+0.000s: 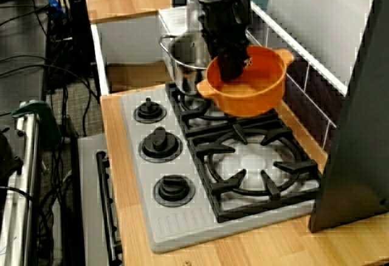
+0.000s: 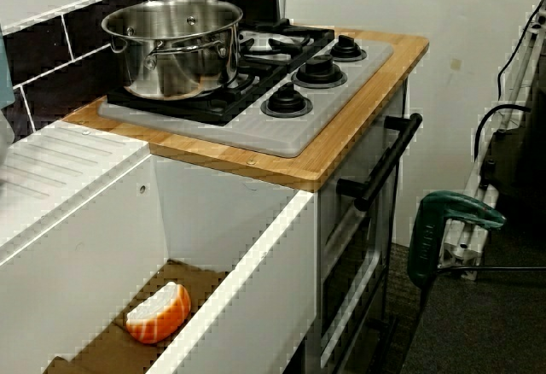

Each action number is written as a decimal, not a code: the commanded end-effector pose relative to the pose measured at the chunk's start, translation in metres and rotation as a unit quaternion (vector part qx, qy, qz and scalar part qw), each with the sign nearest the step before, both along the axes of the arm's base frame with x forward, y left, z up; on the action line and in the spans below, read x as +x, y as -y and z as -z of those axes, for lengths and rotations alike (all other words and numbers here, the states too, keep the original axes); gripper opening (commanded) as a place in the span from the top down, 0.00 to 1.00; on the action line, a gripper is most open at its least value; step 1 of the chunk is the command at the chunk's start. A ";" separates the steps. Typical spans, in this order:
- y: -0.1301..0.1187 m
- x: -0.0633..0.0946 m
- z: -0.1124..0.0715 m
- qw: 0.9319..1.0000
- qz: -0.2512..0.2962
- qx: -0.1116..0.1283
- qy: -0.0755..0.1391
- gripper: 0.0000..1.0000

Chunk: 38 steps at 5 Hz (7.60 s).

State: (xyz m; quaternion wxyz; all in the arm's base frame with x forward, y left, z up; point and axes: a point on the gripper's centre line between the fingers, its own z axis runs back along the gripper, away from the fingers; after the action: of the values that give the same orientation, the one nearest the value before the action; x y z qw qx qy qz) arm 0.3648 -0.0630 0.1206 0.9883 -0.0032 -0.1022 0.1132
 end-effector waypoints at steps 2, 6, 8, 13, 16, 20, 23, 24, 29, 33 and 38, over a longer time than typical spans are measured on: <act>0.018 -0.002 0.035 1.000 0.013 0.001 -0.005 1.00; 0.021 -0.004 0.025 0.999 0.012 -0.007 -0.029 1.00; 0.024 -0.013 0.016 1.000 0.016 -0.013 -0.023 1.00; 0.043 -0.014 0.020 0.999 0.014 -0.011 -0.036 0.67; 0.023 -0.009 0.007 1.000 -0.018 -0.009 -0.021 0.00; 0.002 -0.013 -0.047 0.998 -0.037 -0.059 -0.004 0.00; -0.023 -0.016 -0.071 0.998 -0.028 -0.045 0.013 0.00; -0.037 -0.016 -0.072 0.998 -0.036 -0.037 0.029 0.00; -0.052 0.017 -0.027 0.998 -0.061 -0.003 0.032 0.00; -0.048 0.027 -0.011 0.996 -0.082 0.002 0.016 0.00; -0.052 0.027 -0.005 0.996 -0.091 -0.001 0.016 1.00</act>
State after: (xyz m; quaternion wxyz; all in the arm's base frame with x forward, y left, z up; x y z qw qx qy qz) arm 0.3988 -0.0104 0.1063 0.9752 0.0078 -0.0942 0.2002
